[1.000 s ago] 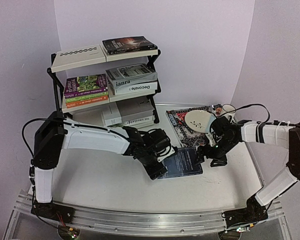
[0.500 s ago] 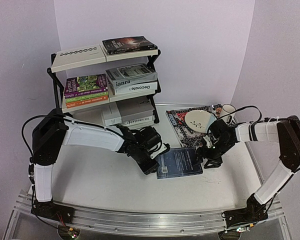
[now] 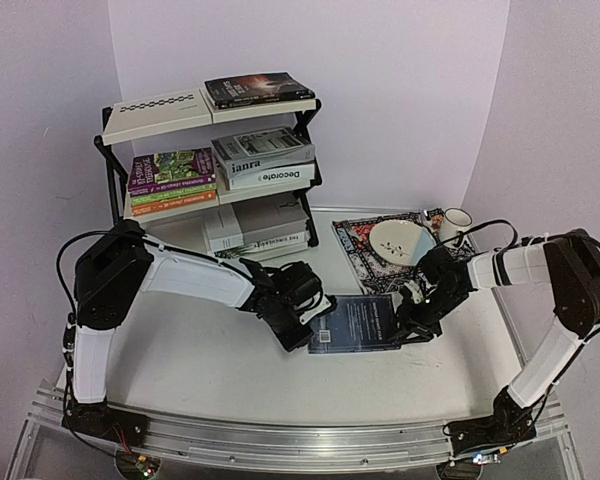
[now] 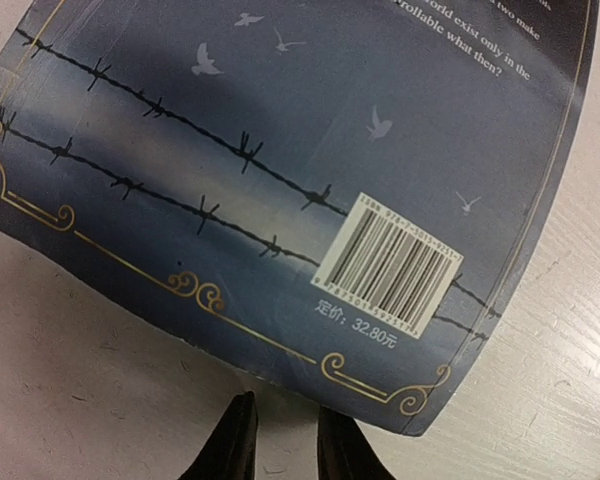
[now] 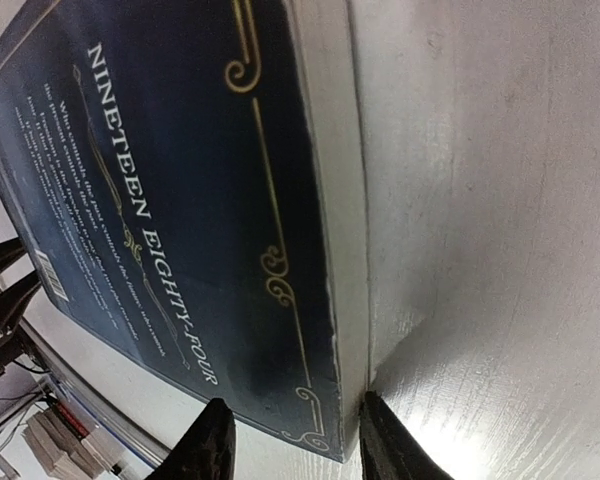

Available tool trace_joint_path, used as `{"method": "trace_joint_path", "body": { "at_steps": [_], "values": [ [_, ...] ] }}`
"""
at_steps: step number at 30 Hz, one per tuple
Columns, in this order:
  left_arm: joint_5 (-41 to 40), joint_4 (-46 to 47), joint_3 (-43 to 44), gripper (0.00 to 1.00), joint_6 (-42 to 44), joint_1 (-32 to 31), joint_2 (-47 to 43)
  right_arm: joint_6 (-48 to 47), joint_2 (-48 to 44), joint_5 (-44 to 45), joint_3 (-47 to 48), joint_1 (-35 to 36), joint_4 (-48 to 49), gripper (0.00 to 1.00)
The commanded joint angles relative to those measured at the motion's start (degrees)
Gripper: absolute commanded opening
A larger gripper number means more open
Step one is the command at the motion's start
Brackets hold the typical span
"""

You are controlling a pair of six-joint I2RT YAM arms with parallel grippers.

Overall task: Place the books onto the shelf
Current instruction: Pick up the book from the center of the board.

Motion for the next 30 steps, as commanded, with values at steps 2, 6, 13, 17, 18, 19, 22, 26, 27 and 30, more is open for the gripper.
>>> {"method": "trace_joint_path", "body": {
  "at_steps": [2,6,13,17,18,19,22,26,27,30],
  "values": [
    [3.1,4.1,-2.6,0.18,-0.9,-0.4,-0.1,1.4,-4.2,-11.5,4.0,4.6,1.5,0.34],
    [2.5,5.0,-4.8,0.13,-3.2,-0.4,-1.5,2.3,-4.6,-12.0,8.0,6.9,1.5,0.28],
    [-0.1,5.5,-9.2,0.10,-6.3,-0.4,-5.8,3.3,-4.4,-12.6,14.6,8.7,1.4,0.24],
    [-0.7,6.4,-9.9,0.09,-7.8,-0.4,-6.8,2.4,-0.7,-13.6,20.0,9.0,1.1,0.25],
    [-0.8,6.7,-9.4,0.09,-8.1,-0.3,-6.5,2.1,0.4,-13.6,21.5,9.0,0.9,0.25],
    [-0.9,7.0,-8.5,0.09,-8.3,-0.3,-5.9,1.8,1.5,-13.3,22.8,9.0,0.7,0.25],
    [-2.1,7.3,-4.5,0.09,-8.5,-0.2,-3.3,0.9,4.5,-11.9,26.7,9.0,-0.4,0.25],
    [-4.2,7.4,0.6,0.08,-8.4,0.8,0.7,-1.2,7.5,-8.6,28.6,8.1,-3.4,0.25],
    [-4.2,7.5,1.5,0.08,-8.1,1.2,1.4,-1.6,7.9,-8.3,28.3,7.7,-3.7,0.25],
    [-5.0,7.7,3.3,0.08,-6.3,1.7,3.1,-2.6,8.1,-7.7,26.9,6.1,-4.1,0.24]
  ]
}}
